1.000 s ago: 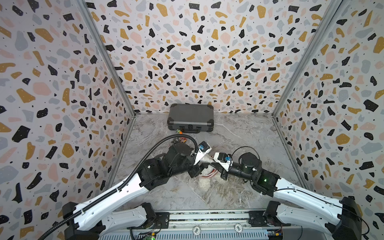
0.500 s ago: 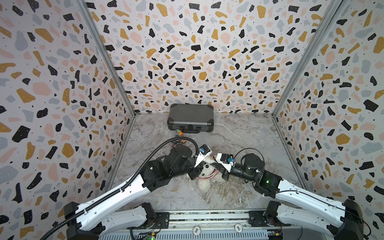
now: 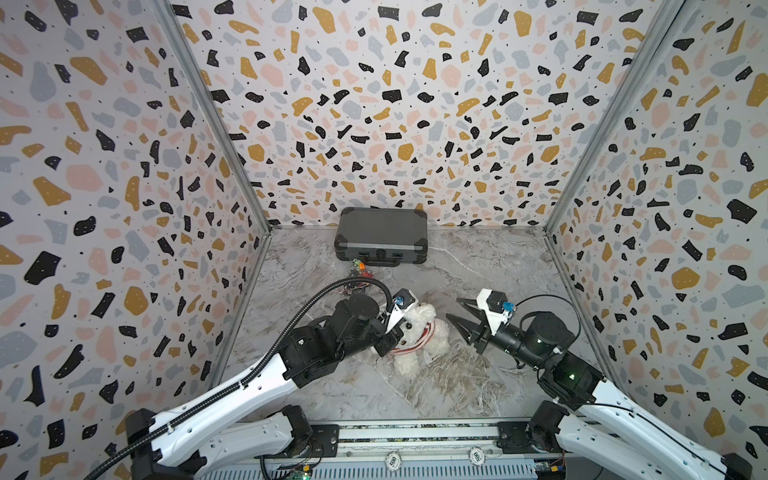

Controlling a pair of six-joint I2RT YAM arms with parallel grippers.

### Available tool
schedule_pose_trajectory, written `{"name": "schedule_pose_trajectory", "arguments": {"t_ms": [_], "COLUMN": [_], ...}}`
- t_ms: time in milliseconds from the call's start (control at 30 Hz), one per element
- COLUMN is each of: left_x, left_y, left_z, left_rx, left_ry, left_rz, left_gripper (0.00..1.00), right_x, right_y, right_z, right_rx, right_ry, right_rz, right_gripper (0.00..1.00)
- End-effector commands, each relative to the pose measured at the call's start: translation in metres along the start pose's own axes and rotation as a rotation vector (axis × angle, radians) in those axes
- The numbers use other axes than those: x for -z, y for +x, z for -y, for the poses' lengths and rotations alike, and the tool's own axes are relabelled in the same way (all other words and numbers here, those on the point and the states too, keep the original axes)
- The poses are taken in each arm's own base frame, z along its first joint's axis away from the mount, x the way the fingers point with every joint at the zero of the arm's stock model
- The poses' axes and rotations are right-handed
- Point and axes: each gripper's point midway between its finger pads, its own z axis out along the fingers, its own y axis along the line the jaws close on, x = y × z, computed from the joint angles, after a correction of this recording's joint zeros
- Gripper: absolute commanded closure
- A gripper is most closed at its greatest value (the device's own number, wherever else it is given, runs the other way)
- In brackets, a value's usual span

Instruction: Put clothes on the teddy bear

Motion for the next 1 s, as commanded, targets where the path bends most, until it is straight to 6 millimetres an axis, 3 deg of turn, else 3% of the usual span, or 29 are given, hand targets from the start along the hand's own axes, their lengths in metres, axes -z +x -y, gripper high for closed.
{"name": "schedule_pose_trajectory", "arguments": {"t_ms": [0, 200, 533, 967], "left_x": [0.006, 0.005, 0.002, 0.006], "left_y": [-0.024, -0.025, -0.026, -0.025], "left_z": [-0.011, -0.005, 0.002, 0.007], "left_rx": [-0.016, -0.025, -0.03, -0.025], "left_ry": [-0.052, -0.019, 0.018, 0.05], "left_rz": [0.105, 0.116, 0.115, 0.122], "left_gripper": [1.0, 1.0, 1.0, 1.0], "right_x": [0.002, -0.013, -0.034, -0.046], "right_y": [0.041, 0.066, 0.067, 0.071], "right_z": [0.014, 0.014, -0.003, -0.002], "right_rx": [-0.208, -0.256, -0.213, -0.194], "right_ry": [-0.009, -0.079, -0.147, -0.116], "right_rz": [-0.135, -0.22, -0.229, -0.241], "right_gripper": [0.57, 0.62, 0.69, 0.7]}}
